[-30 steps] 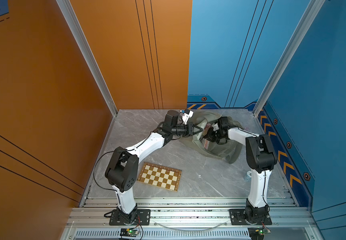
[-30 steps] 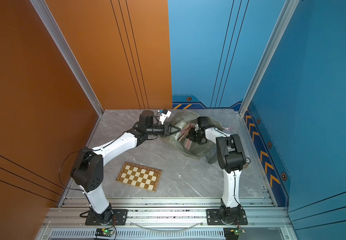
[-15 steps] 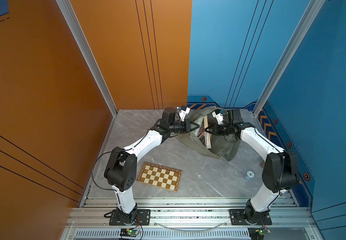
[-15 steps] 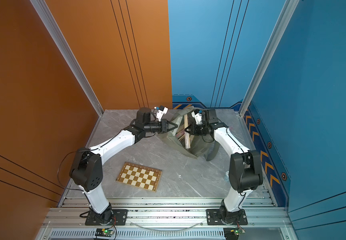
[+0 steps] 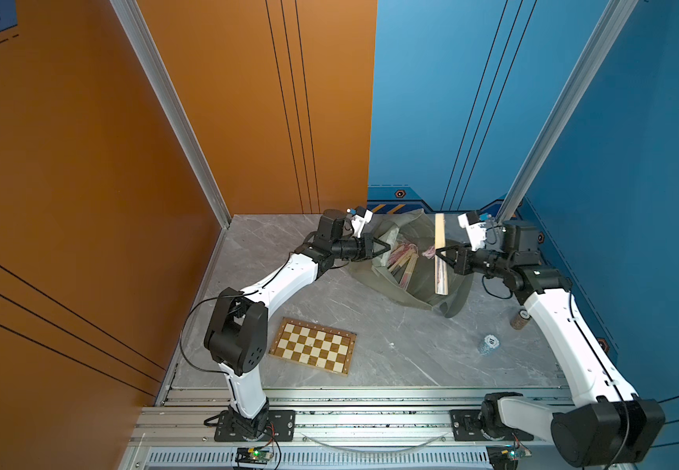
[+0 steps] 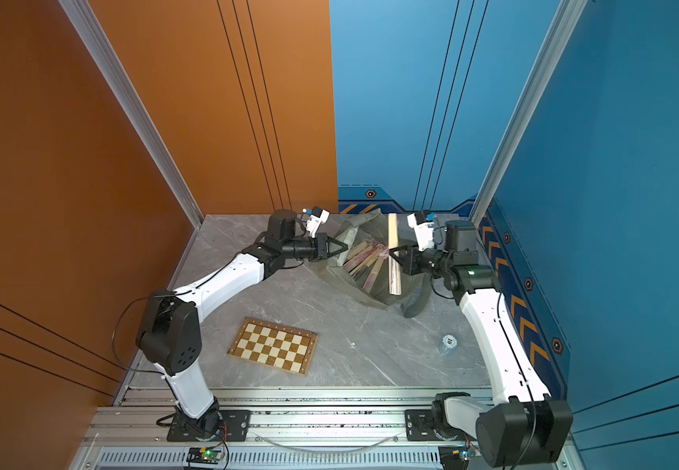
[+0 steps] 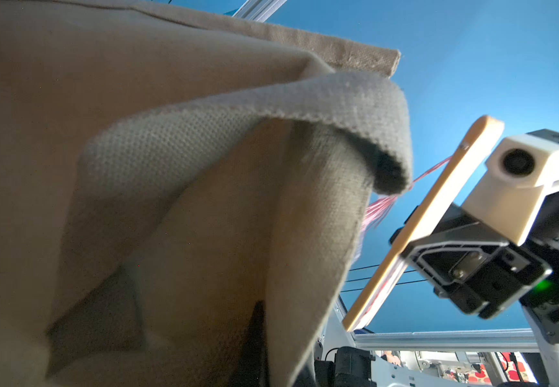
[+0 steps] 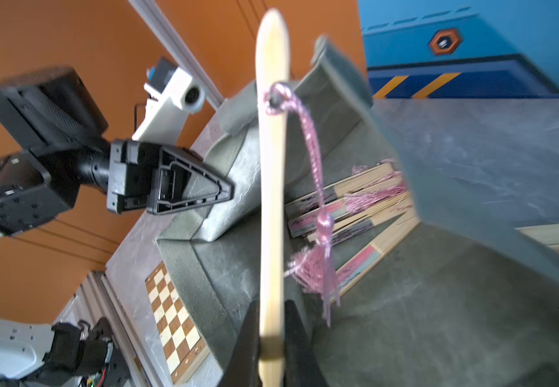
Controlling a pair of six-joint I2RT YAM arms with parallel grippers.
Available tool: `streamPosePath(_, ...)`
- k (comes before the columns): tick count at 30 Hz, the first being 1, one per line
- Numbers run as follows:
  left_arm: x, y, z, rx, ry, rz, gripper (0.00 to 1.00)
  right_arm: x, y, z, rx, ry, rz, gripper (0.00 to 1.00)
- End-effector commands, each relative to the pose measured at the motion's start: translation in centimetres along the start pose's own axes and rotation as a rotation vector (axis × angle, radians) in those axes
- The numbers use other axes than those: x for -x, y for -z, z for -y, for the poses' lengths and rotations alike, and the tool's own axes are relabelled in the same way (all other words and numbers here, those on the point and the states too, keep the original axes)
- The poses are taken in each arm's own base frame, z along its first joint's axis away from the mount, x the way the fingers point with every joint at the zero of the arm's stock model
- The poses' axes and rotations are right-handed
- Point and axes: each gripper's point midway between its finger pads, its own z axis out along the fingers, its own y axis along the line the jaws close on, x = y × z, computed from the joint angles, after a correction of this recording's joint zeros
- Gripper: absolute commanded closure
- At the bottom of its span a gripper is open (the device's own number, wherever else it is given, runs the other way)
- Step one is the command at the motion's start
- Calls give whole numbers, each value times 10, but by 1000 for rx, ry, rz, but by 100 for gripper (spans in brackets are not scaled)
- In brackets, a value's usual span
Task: Take out the folding fans from the tote bags
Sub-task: Place the folding fan at the center of the board.
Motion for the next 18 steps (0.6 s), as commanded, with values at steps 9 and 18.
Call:
streamPosePath(9,15,51,3,82,-70,72,100,52,55,114,-309,-315,270,97)
streamPosePath(18,22,106,10,163,-130,136,100,45,22,199,-394,-457,175,95)
